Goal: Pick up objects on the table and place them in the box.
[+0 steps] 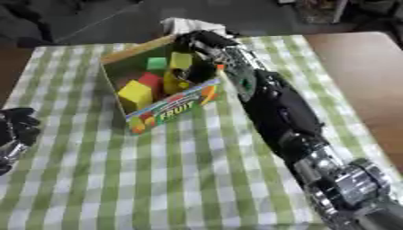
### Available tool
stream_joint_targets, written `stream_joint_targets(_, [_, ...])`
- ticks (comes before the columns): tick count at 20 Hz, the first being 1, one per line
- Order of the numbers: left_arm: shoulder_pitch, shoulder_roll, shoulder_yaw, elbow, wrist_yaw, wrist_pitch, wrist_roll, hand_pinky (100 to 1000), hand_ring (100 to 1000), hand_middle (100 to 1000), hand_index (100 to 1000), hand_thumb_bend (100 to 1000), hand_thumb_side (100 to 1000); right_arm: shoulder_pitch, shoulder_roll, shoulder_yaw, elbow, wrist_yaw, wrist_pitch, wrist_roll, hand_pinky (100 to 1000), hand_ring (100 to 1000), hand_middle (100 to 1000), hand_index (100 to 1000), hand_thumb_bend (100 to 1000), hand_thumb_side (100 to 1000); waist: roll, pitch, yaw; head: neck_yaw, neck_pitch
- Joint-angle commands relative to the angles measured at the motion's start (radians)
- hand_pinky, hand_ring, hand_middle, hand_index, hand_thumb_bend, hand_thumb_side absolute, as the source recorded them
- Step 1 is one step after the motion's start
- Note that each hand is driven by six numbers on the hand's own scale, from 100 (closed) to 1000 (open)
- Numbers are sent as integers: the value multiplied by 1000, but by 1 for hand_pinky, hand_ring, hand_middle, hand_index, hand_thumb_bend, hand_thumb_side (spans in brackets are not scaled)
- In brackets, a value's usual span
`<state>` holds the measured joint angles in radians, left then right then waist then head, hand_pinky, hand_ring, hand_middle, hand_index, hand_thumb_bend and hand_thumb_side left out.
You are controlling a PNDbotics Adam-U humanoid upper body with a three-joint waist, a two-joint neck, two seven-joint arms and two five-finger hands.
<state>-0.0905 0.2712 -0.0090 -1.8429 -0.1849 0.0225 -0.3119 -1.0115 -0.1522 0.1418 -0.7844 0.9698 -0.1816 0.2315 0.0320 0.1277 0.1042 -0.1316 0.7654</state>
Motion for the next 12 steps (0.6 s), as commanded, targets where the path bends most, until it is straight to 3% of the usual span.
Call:
stream_joint_targets(1, [-15,6,2,-17,1,0,-6,639,662,646,824,308,513,-29,-7,1,-25,47,-3,-38,777,838,846,978,410,531,-3,-10,-3,-4,5])
stream_joint_targets(2, [-15,6,2,-17,1,0,-7,639,662,646,824,308,514,-28,-13,3,-38,47,-6,-43,779,841,852,980,367,527,-5,-9,-5,-3,5])
stream_joint_targets(3, [-15,7,3,-17,0,1,-7,639,662,646,823,307,515,-27,-22,4,-54,40,-8,-47,780,842,852,980,402,511,-7,-8,-9,-2,5])
stream_joint_targets(9, [-10,13,9,-16,-5,0,-15,646,669,652,826,277,529,-25,-125,-24,-112,-10,30,-21,793,854,853,979,353,351,-18,-8,-39,0,5])
stream_joint_targets(12, [-11,14,10,-15,-6,-1,-20,646,669,652,826,277,529,-25,-149,-41,-106,-13,50,-6,793,854,853,979,353,351,-19,-9,-45,0,5])
